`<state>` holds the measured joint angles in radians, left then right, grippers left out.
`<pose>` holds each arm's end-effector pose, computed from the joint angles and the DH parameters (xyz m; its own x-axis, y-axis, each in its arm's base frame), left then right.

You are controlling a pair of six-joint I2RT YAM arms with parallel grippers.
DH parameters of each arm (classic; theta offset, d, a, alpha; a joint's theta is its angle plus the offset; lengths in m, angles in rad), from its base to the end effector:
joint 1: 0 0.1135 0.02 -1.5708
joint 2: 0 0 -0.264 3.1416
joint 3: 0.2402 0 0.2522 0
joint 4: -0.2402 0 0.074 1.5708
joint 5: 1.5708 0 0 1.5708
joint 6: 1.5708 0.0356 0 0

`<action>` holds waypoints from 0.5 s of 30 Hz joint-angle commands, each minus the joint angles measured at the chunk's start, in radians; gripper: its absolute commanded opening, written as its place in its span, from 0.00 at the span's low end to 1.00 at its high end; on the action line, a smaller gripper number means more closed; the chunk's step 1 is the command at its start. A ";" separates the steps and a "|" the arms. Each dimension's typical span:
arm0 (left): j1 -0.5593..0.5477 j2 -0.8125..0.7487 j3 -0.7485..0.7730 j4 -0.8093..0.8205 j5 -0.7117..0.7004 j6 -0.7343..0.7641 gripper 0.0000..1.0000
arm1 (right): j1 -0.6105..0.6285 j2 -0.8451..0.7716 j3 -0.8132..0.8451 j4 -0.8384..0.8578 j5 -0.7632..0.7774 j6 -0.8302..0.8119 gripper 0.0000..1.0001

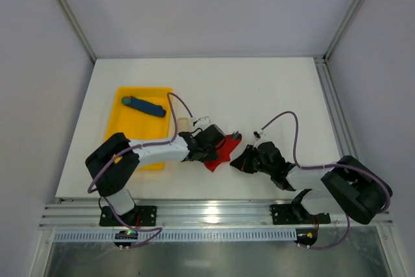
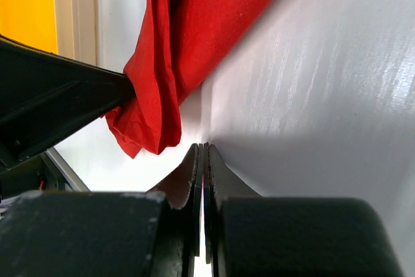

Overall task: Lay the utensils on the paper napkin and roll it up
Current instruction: Roll the napkin at the center of the board.

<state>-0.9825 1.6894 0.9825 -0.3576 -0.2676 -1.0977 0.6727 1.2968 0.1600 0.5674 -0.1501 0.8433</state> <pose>0.1904 -0.2685 0.1674 -0.8720 -0.2399 -0.4268 -0.0989 0.9401 -0.3263 0.1515 0.1275 0.1118 -0.8141 0.2956 -0.4999 -0.1603 0.7130 0.6826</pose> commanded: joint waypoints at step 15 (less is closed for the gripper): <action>-0.021 -0.002 0.004 -0.029 -0.065 -0.025 0.20 | -0.015 -0.084 0.202 -0.209 0.083 -0.064 0.51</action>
<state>-0.9947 1.6894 0.9825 -0.3614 -0.2924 -1.1034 0.6655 1.1770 0.2901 0.3870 -0.0891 0.8158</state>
